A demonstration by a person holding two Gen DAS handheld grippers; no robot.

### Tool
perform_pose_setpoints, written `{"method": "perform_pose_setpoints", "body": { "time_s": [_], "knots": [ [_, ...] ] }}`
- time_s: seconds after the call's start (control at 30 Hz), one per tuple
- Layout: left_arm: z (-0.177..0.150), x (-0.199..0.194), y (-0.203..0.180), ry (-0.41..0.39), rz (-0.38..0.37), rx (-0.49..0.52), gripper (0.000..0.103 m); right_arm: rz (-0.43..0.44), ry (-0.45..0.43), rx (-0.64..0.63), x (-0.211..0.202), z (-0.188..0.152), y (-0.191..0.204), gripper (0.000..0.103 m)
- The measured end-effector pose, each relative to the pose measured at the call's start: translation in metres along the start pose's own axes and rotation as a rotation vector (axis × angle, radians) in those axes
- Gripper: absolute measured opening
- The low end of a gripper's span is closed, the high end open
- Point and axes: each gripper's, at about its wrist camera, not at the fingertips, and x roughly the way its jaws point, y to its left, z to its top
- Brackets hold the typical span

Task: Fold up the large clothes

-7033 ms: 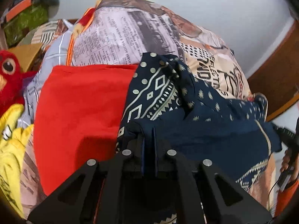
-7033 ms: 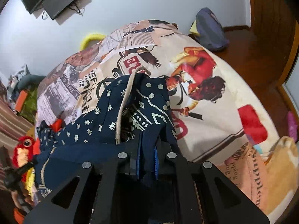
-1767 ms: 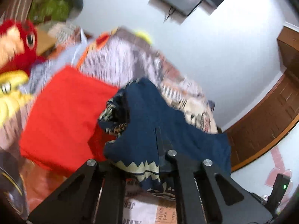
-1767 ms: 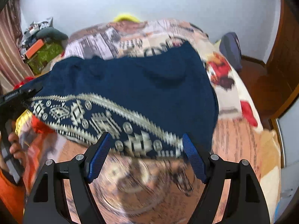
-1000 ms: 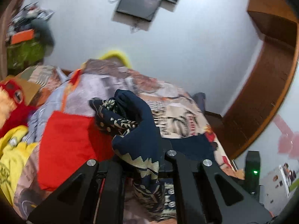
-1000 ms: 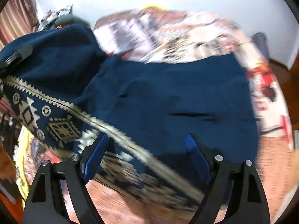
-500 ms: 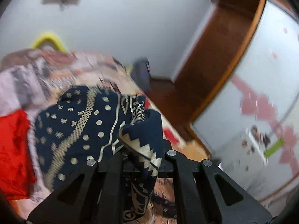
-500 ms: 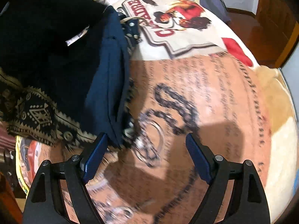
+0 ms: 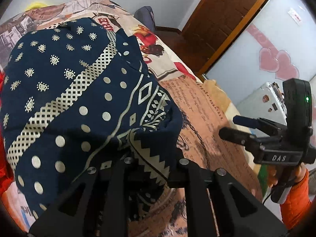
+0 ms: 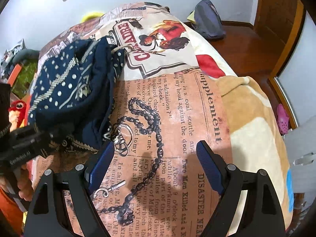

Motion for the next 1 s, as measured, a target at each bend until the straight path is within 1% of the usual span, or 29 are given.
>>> {"method": "perform_pose_setpoints", "body": {
  "time_s": [0.07, 0.1, 0.13, 0.17, 0.23, 0.37, 0.4, 0.43, 0.5, 0.53, 0.57, 0.6, 0.63, 0.7, 0.8, 0.93, 1.0],
  "knots": [
    [-0.002, -0.007, -0.004, 0.009, -0.015, 0.01, 0.027, -0.001, -0.011, -0.007, -0.002, 0.001, 0.004, 0.083],
    [-0.006, -0.011, -0.009, 0.016, -0.024, 0.017, 0.041, -0.002, -0.016, -0.013, -0.005, 0.001, 0.007, 0.083],
    [-0.007, -0.015, -0.014, 0.025, -0.032, 0.027, 0.051, -0.001, -0.023, -0.022, -0.008, 0.001, 0.01, 0.083],
    [-0.01, -0.021, -0.021, 0.023, -0.028, 0.044, 0.052, 0.003, -0.03, -0.028, -0.011, 0.0, 0.013, 0.083],
    [-0.014, -0.032, -0.032, 0.008, 0.019, 0.09, 0.052, 0.011, -0.047, -0.041, -0.019, 0.0, 0.019, 0.083],
    [-0.017, -0.065, -0.037, -0.071, 0.163, 0.163, 0.053, 0.014, -0.093, -0.075, -0.032, 0.002, 0.032, 0.083],
    [-0.017, -0.073, -0.036, -0.089, 0.205, 0.172, 0.056, 0.006, -0.102, -0.098, -0.033, 0.004, 0.038, 0.083],
    [-0.016, -0.084, -0.033, -0.114, 0.269, 0.178, 0.058, 0.001, -0.107, -0.117, -0.033, 0.005, 0.043, 0.083],
    [-0.016, -0.098, -0.024, -0.154, 0.348, 0.189, 0.059, -0.001, -0.113, -0.144, -0.032, 0.009, 0.052, 0.083],
    [-0.015, -0.104, -0.019, -0.172, 0.39, 0.198, 0.061, 0.005, -0.117, -0.157, -0.031, 0.011, 0.059, 0.083],
    [-0.015, -0.109, -0.013, -0.188, 0.428, 0.205, 0.064, 0.013, -0.12, -0.165, -0.03, 0.014, 0.063, 0.083],
    [-0.013, -0.113, -0.006, -0.196, 0.452, 0.203, 0.069, 0.023, -0.121, -0.172, -0.029, 0.016, 0.069, 0.083],
    [-0.012, -0.115, 0.001, -0.203, 0.472, 0.193, 0.071, 0.043, -0.119, -0.183, -0.026, 0.019, 0.077, 0.083],
    [-0.01, -0.119, 0.021, -0.205, 0.489, 0.151, 0.071, 0.073, -0.118, -0.197, -0.021, 0.024, 0.089, 0.083],
    [-0.011, -0.117, 0.045, -0.193, 0.491, 0.09, 0.071, 0.113, -0.106, -0.222, -0.008, 0.032, 0.108, 0.083],
    [-0.017, -0.109, 0.068, -0.174, 0.483, 0.026, 0.071, 0.131, -0.076, -0.269, 0.018, 0.037, 0.128, 0.083],
    [-0.018, -0.1, 0.075, -0.157, 0.473, 0.0, 0.071, 0.129, -0.065, -0.286, 0.027, 0.036, 0.131, 0.083]
  ]
}}
